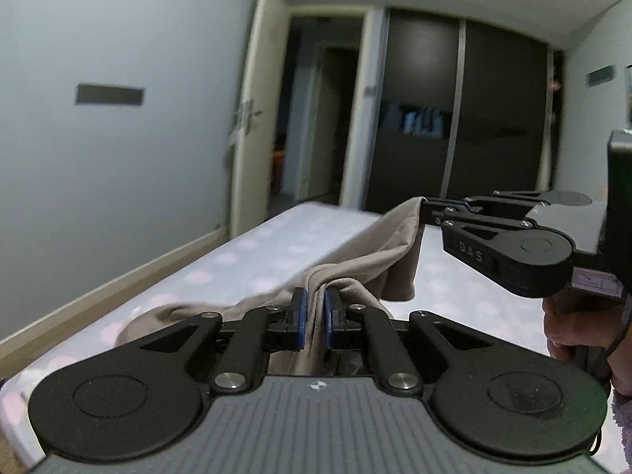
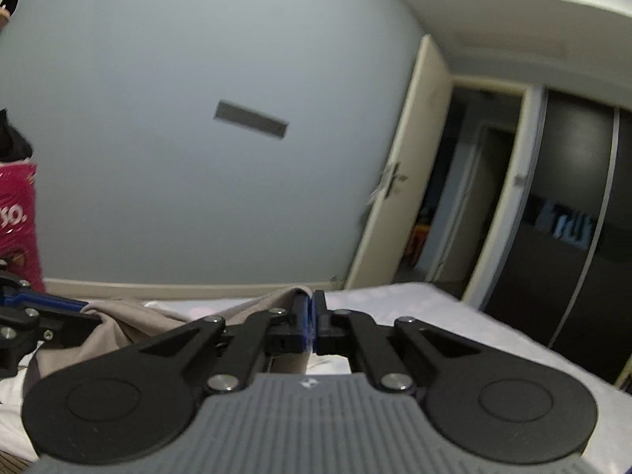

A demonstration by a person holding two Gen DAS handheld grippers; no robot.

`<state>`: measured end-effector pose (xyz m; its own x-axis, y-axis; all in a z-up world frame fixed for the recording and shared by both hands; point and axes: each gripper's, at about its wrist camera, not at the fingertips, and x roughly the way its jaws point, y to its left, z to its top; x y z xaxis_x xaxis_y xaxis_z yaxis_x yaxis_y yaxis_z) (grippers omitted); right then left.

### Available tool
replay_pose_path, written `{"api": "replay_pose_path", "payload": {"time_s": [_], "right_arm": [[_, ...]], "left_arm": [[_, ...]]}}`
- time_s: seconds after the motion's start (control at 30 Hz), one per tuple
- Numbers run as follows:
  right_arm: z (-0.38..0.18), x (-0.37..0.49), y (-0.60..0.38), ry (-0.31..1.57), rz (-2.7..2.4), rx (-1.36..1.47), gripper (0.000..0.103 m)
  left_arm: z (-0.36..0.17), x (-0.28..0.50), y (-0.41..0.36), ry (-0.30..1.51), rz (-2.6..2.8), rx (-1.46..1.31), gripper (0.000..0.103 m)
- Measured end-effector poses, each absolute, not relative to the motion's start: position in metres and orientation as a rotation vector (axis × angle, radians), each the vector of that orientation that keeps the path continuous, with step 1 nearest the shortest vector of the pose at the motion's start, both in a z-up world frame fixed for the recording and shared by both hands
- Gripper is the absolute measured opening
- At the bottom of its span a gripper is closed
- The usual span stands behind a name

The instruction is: Fold clothes

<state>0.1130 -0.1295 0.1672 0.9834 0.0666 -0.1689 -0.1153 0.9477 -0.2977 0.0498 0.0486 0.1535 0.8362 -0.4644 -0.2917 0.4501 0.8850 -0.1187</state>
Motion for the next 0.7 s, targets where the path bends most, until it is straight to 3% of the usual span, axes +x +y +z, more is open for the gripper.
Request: {"api": "replay_pose_path", "payload": {"time_s": [0.47, 0.57, 0.7], "right_arm": [[0.255, -0.095, -0.236, -0.004, -0.230, -0.413, 0.002], [0.248, -0.126, -0.263, 0.034, -0.304, -0.408, 0.002], [0.213, -0.147, -0.297, 0.152, -0.362, -0.358, 0.003]], "left_arm": [[0.209, -0.036, -0.052, 0.211, -0.961, -0.093, 0.007], [0.204, -0.041, -0.074, 0.236, -1.041, -0.080, 0.007], [0.161, -0.026, -0.107, 0.421, -1.100, -0.030, 0.007]]}}
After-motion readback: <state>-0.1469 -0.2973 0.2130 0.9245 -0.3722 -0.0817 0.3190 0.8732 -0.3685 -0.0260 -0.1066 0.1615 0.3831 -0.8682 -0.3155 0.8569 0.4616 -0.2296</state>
